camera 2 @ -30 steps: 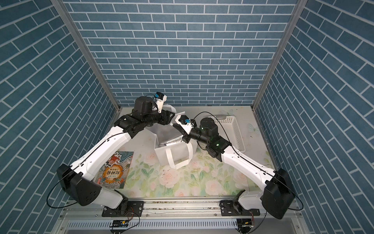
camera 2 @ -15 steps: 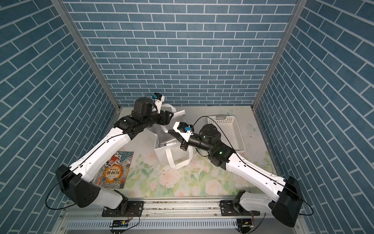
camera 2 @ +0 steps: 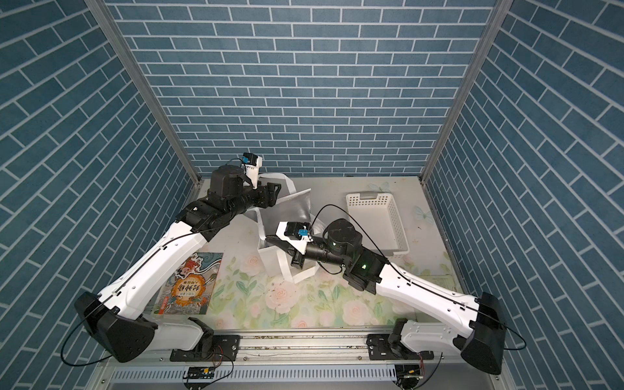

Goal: Place the ice pack in the delivery bag
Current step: Tear off the adhesive seal from the delivery bag, then place the adhesive seal in the bin.

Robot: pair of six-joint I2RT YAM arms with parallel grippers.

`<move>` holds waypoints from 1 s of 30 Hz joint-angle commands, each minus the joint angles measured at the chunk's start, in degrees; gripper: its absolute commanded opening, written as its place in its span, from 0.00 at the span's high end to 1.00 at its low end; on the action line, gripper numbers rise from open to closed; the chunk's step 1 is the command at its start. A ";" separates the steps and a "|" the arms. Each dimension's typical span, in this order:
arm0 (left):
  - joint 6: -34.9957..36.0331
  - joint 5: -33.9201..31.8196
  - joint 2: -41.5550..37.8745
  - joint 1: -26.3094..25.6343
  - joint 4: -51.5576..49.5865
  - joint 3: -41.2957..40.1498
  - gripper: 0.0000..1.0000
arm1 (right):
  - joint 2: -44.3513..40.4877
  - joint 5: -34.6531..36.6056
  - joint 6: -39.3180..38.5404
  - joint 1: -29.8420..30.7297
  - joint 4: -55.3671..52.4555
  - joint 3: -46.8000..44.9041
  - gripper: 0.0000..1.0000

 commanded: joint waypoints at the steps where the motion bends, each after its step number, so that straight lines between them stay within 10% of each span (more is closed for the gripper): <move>1: -0.85 -4.81 -1.56 0.61 1.54 -1.91 0.22 | -0.09 0.68 -0.92 2.83 0.28 3.21 1.00; 18: -7.98 -4.73 -11.18 11.74 8.42 -11.86 0.21 | 2.12 7.20 -8.69 10.75 -3.69 11.11 1.00; 30: -11.10 -8.08 -32.70 12.03 13.90 -27.87 0.15 | -8.70 75.44 -18.12 7.18 16.53 -7.08 1.00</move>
